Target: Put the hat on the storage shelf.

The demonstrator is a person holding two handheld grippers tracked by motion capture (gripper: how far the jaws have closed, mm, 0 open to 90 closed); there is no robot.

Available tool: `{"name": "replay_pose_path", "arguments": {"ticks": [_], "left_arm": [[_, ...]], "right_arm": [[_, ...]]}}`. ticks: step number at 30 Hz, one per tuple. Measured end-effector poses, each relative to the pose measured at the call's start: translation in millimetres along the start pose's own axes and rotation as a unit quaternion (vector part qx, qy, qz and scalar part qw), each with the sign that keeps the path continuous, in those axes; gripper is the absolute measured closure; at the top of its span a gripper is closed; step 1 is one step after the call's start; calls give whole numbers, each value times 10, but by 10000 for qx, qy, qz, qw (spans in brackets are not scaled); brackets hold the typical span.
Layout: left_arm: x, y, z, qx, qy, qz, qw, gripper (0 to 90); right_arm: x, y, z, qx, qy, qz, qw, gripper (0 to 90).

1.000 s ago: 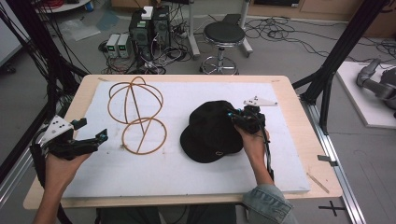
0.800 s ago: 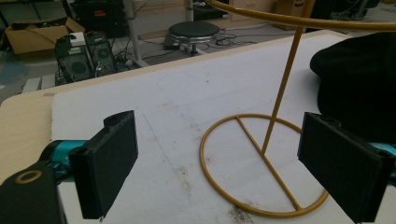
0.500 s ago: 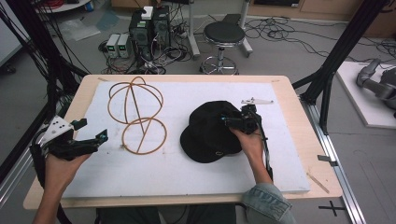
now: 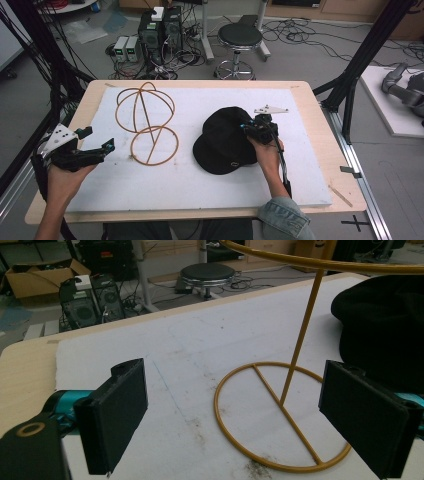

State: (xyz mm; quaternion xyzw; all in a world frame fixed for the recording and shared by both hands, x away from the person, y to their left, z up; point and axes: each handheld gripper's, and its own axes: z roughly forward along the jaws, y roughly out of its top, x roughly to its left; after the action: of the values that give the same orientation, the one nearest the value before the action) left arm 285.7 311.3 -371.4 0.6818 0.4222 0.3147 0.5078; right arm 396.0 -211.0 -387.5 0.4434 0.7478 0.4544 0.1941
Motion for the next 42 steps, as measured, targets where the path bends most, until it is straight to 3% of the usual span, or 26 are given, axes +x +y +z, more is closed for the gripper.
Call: {"name": "replay_pose_path", "arguments": {"ticks": [7, 23, 28, 29, 30, 34, 35, 38, 42], "left_arm": [[19, 4, -15, -42, 5, -23, 10000, 125], [47, 16, -48, -77, 35, -28, 10000, 125], [51, 22, -59, -103, 45, -41, 9999, 125], [52, 23, -61, -104, 47, -41, 9999, 125], [52, 24, -61, -106, 53, -43, 9999, 125], [61, 26, -71, -112, 59, -47, 9999, 125], [61, 26, -71, -112, 59, -47, 9999, 125], [66, 31, -80, -128, 70, -45, 9999, 125], [76, 35, -90, -154, 83, -66, 9998, 125]], "right_arm": [[97, 80, -251, -647, 72, -151, 9978, 837], [422, 464, -682, -1373, 298, -646, 9880, 842], [535, 606, -873, -1594, 481, -862, 9823, 842], [598, 658, -945, -1678, 541, -1007, 9792, 841], [598, 658, -945, -1678, 541, -1007, 9792, 841], [755, 787, -1098, -1741, 725, -1253, 9740, 841], [755, 787, -1098, -1741, 725, -1253, 9740, 841], [829, 878, -1208, -1902, 911, -1354, 9681, 841], [863, 957, -1300, -2015, 1076, -1383, 9637, 841]]}}
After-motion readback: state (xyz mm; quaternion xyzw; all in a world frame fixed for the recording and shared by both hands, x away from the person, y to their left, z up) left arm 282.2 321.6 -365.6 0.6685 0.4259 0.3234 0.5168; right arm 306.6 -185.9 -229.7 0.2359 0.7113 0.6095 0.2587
